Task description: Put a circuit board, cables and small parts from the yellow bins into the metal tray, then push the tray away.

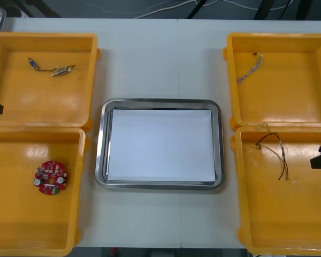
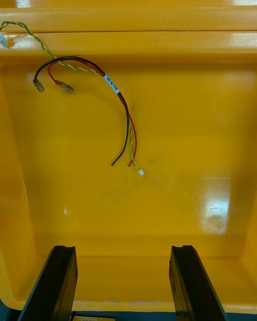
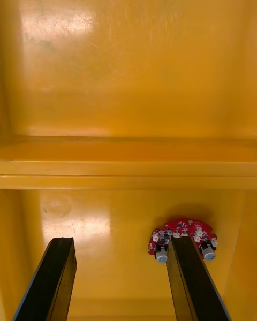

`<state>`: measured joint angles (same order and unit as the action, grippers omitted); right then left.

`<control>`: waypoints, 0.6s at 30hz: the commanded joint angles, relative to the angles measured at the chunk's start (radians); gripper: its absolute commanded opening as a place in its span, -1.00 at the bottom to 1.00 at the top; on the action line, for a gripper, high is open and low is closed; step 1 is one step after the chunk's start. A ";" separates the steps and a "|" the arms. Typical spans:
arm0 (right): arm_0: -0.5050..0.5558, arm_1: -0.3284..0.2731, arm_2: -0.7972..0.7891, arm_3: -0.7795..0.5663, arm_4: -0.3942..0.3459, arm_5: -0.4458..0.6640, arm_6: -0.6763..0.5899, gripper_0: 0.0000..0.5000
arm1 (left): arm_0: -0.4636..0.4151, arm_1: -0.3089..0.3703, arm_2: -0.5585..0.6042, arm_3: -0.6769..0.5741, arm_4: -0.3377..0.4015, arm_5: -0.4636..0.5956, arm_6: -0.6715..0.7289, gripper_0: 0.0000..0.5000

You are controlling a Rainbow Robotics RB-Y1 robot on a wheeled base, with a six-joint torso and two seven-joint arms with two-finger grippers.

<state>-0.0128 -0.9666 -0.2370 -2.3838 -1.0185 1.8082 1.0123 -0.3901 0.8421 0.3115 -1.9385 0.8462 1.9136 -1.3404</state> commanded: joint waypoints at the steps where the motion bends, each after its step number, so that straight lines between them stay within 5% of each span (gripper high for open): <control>1: 0.002 -0.026 -0.027 -0.018 0.000 -0.001 0.000 1.00 | 0.016 0.049 0.020 -0.027 -0.009 0.006 0.089 1.00; 18: 0.002 -0.026 -0.027 -0.018 0.000 -0.001 0.000 1.00 | 0.016 0.049 0.020 -0.027 -0.009 0.006 0.089 1.00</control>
<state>-0.0128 -0.9666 -0.2370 -2.3838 -1.0185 1.8082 1.0123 -0.3901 0.8421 0.3115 -1.9385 0.8462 1.9136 -1.3404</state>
